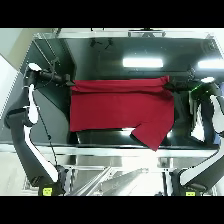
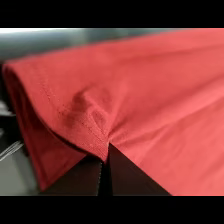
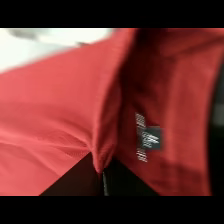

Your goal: Fold the shirts.

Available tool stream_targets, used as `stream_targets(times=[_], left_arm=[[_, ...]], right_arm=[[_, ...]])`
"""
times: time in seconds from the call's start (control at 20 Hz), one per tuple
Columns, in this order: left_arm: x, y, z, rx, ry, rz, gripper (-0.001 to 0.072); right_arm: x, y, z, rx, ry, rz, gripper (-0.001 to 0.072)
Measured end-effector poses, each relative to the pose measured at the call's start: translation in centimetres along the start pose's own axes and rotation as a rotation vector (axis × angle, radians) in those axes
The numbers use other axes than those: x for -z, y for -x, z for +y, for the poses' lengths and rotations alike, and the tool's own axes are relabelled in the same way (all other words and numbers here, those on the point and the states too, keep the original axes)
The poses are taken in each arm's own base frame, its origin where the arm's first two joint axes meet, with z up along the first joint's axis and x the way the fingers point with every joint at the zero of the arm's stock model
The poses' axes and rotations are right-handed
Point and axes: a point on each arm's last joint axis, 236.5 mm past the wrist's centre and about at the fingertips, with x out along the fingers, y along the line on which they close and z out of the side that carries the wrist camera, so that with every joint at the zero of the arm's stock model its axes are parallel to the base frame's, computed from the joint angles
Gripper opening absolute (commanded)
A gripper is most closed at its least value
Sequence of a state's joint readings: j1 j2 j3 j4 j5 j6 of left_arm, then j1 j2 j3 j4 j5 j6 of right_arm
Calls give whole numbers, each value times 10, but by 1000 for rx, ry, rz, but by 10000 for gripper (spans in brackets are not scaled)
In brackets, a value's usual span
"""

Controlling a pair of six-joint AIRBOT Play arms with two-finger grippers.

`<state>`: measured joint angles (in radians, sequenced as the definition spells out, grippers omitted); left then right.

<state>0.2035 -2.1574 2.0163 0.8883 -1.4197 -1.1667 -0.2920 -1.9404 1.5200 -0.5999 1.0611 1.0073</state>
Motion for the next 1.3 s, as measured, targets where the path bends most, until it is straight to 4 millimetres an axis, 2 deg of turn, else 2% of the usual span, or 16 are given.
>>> stream_targets(times=[0.05, 0.1, 0.25, 0.3, 0.4, 0.45, 0.55, 0.65, 0.8, 0.85, 1.0, 1.05, 1.1, 1.15, 1.25, 1.3], left_arm=[[5, -3, 2, -27, -2, 26, 454], [8, -4, 2, -39, 3, 45, 606], [19, 11, -6, -74, 25, 94, 588], [23, 20, -8, -85, 36, 105, 526], [40, 41, -9, -105, 75, 141, 497], [52, 49, -10, -108, 100, 160, 497], [88, 58, -10, -104, 161, 214, 497], [133, 59, -9, -94, 226, 262, 497], [201, 47, -7, -79, 298, 308, 497], [217, 42, -7, -77, 310, 316, 496], [247, 24, -16, -39, 313, 309, 496], [250, 18, -24, -9, 306, 299, 458], [250, 12, -31, 11, 295, 285, 337], [248, 7, -35, 25, 284, 267, 267], [243, 0, -48, 61, 256, 244, 266], [240, -3, -53, 70, 241, 235, 202]], right_arm=[[3, 0, -4, 21, 2, 12, 422], [4, -1, -6, 34, 10, 18, 462], [-1, 13, 8, 24, 28, 19, 444], [-4, 26, 16, 15, 37, 16, 360], [-10, 61, 29, 5, 47, -1, 365], [-3, 81, 34, 2, 44, 9, 365], [18, 116, 30, 25, 12, 30, 365], [46, 147, 17, 62, -45, 29, 366], [90, 177, 0, 95, -153, 6, 370], [104, 184, -7, 105, -190, -3, 399], [146, 190, -15, 100, -291, 1, 403], [161, 187, -16, 95, -319, 18, 403], [176, 181, -15, 81, -349, 40, 403], [191, 174, -15, 70, -377, 63, 404], [216, 158, -16, 67, -417, 99, 416], [228, 150, -17, 70, -434, 115, 416]])
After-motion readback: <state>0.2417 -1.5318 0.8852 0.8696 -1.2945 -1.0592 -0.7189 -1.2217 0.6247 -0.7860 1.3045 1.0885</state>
